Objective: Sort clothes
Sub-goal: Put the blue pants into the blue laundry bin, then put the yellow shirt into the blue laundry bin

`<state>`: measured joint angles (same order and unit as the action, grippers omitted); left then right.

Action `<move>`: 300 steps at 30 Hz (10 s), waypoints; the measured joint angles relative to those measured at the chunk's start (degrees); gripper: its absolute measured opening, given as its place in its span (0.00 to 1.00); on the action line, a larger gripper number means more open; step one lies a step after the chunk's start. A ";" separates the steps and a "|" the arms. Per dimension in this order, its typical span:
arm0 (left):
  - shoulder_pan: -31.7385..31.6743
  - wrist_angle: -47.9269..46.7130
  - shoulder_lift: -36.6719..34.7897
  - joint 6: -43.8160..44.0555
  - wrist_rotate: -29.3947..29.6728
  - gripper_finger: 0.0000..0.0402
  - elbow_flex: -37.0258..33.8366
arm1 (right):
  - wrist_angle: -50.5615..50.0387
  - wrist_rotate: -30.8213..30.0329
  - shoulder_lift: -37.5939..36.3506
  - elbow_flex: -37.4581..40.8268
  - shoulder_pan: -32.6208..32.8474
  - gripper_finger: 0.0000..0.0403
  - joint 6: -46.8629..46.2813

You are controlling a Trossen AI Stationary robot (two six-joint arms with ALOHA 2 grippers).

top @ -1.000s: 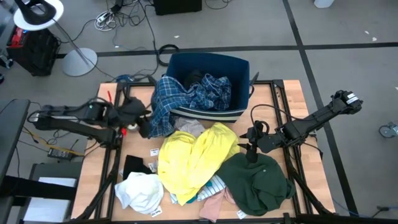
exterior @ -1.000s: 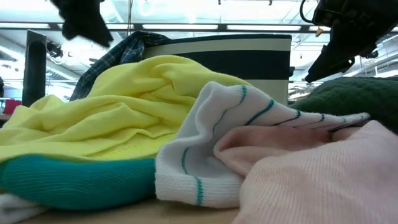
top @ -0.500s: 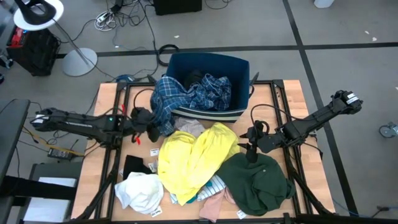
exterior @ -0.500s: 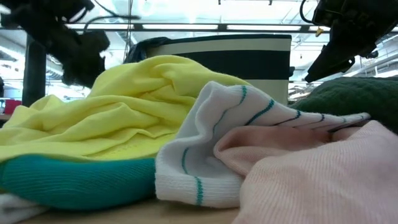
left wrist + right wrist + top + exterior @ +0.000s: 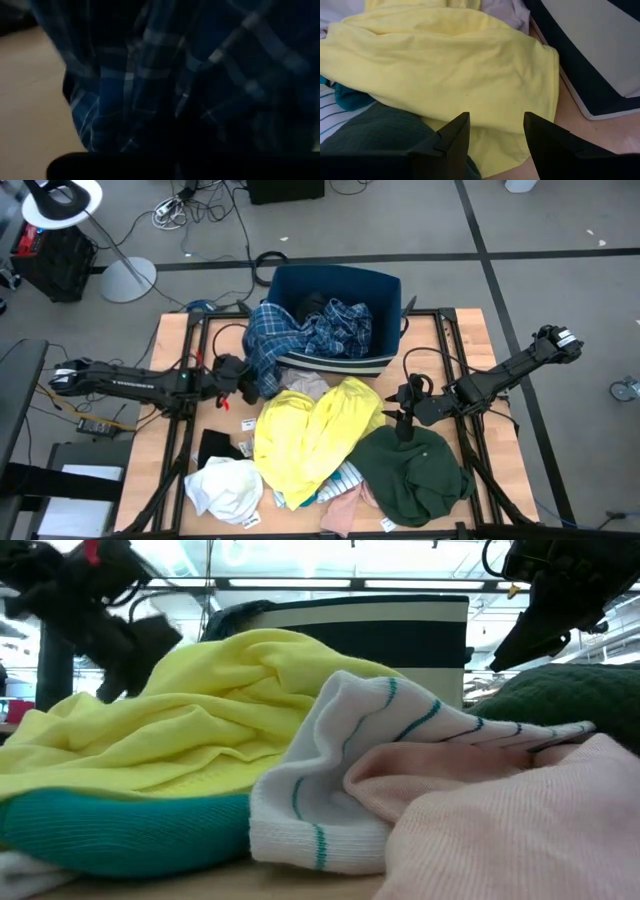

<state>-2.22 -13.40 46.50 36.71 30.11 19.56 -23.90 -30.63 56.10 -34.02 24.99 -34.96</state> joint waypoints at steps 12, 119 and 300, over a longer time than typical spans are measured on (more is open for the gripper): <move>0.07 -17.60 -0.02 -16.48 11.46 0.00 31.41 | 0.13 0.00 0.00 0.00 0.00 0.47 0.03; -27.79 -37.32 63.36 -28.02 -32.76 0.39 93.09 | 0.06 -1.48 0.02 0.04 -0.02 0.47 0.59; 3.85 -2.30 -15.00 -18.27 -10.82 0.39 4.74 | 2.87 -2.75 41.89 -91.82 -30.04 0.00 64.15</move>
<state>1.63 -15.70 31.50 18.44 19.29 24.29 -21.03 -33.38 97.99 -125.84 -5.04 29.19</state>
